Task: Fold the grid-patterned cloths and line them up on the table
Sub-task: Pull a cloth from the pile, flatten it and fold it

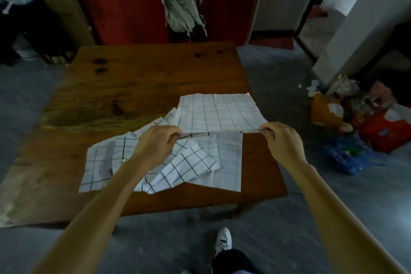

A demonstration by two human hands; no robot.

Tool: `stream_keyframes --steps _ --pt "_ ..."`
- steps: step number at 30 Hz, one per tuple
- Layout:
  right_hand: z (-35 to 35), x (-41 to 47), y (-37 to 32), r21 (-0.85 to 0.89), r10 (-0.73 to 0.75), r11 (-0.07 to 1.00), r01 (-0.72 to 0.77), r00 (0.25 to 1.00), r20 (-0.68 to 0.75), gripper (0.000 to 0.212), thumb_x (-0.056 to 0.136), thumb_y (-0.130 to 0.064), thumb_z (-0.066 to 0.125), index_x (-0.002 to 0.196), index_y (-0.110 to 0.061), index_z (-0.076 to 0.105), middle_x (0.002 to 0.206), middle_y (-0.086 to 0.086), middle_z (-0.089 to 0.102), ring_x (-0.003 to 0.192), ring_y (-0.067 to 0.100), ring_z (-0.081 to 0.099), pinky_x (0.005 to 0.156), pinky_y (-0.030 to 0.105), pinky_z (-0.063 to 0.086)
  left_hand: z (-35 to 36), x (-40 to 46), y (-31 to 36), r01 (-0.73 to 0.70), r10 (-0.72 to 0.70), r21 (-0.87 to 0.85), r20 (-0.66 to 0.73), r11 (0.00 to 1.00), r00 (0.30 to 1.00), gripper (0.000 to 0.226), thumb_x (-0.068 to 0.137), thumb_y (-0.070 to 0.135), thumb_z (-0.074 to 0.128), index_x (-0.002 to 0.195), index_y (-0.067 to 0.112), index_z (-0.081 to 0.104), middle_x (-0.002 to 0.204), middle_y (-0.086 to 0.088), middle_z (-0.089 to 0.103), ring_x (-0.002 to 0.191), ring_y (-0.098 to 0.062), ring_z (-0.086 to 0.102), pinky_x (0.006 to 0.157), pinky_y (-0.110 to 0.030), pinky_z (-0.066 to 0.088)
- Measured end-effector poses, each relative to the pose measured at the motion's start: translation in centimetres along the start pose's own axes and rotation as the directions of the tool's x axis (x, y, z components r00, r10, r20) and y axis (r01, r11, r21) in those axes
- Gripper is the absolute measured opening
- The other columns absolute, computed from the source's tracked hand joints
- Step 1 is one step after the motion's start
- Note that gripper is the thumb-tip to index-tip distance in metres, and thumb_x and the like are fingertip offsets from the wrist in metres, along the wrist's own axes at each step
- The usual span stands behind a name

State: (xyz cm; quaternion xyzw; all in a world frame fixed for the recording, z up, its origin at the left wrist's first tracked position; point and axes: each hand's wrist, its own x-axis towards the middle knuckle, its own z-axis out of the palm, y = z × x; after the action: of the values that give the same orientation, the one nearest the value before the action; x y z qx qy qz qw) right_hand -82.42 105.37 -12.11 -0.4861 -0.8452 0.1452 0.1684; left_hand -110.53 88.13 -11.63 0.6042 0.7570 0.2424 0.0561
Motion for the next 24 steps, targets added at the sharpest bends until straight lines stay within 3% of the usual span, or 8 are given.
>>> stream_keyframes --steps 5,9,12,15,21,24 --pt "0.4 -3.6 1.9 -0.029 0.065 0.998 -0.063 0.997 0.046 0.019 0.096 -0.023 0.054 0.112 -0.021 0.066 0.108 0.000 0.068 0.092 0.012 0.062 0.079 0.024 0.048 1.2 -2.4 0.8 0.027 -0.023 -0.039 0.109 0.999 0.994 0.011 0.092 0.020 0.058 0.095 0.022 0.069 0.081 0.008 0.066 0.068 -0.007 0.058 0.061 -0.026 0.050" --pt "0.5 -3.7 2.9 -0.003 0.106 0.994 -0.106 0.993 0.044 0.021 0.098 -0.018 0.052 0.114 -0.017 0.065 0.108 0.003 0.068 0.092 0.013 0.062 0.078 0.024 0.048 1.9 -1.3 0.9 0.037 -0.033 -0.043 0.100 0.998 0.994 0.011 0.091 0.019 0.058 0.094 0.019 0.069 0.085 0.007 0.068 0.072 -0.008 0.058 0.063 -0.026 0.049" --pt "0.7 -2.3 4.1 0.018 0.116 0.993 -0.117 0.991 0.062 0.021 0.098 -0.015 0.049 0.113 -0.016 0.063 0.106 0.002 0.067 0.086 0.008 0.057 0.067 0.017 0.040 2.5 0.7 1.0 0.054 -0.048 -0.084 0.064 0.995 0.997 0.012 0.091 0.018 0.058 0.097 0.015 0.068 0.090 0.005 0.069 0.080 -0.011 0.062 0.069 -0.030 0.054" --pt "1.3 0.6 5.8 0.083 0.118 0.989 -0.123 0.991 0.065 0.021 0.097 -0.014 0.050 0.114 -0.017 0.062 0.101 0.000 0.067 0.080 0.004 0.055 0.062 0.011 0.035 3.4 3.5 1.1 0.068 -0.065 -0.080 0.041 0.994 0.997 0.009 0.091 0.016 0.059 0.094 0.013 0.067 0.084 0.004 0.067 0.076 -0.013 0.062 0.065 -0.029 0.052" --pt "4.2 6.5 9.5 0.157 0.122 0.978 -0.139 0.986 0.113 0.026 0.096 -0.019 0.056 0.121 -0.014 0.060 0.107 0.004 0.069 0.089 0.013 0.065 0.073 0.023 0.050 6.4 9.8 0.3 0.185 -0.182 -0.047 0.061 0.982 0.981 0.008 0.092 0.015 0.059 0.095 0.014 0.066 0.091 -0.001 0.071 0.083 -0.014 0.065 0.064 -0.024 0.049" --pt "6.0 8.8 11.5 0.158 0.168 0.968 -0.193 0.973 0.161 0.028 0.096 -0.022 0.056 0.123 -0.014 0.060 0.107 0.007 0.070 0.086 0.016 0.066 0.070 0.024 0.050 8.0 13.0 0.2 0.246 -0.244 -0.045 0.039 0.968 0.969 0.014 0.093 0.014 0.057 0.104 0.012 0.065 0.101 -0.002 0.070 0.082 -0.008 0.058 0.061 -0.017 0.042"
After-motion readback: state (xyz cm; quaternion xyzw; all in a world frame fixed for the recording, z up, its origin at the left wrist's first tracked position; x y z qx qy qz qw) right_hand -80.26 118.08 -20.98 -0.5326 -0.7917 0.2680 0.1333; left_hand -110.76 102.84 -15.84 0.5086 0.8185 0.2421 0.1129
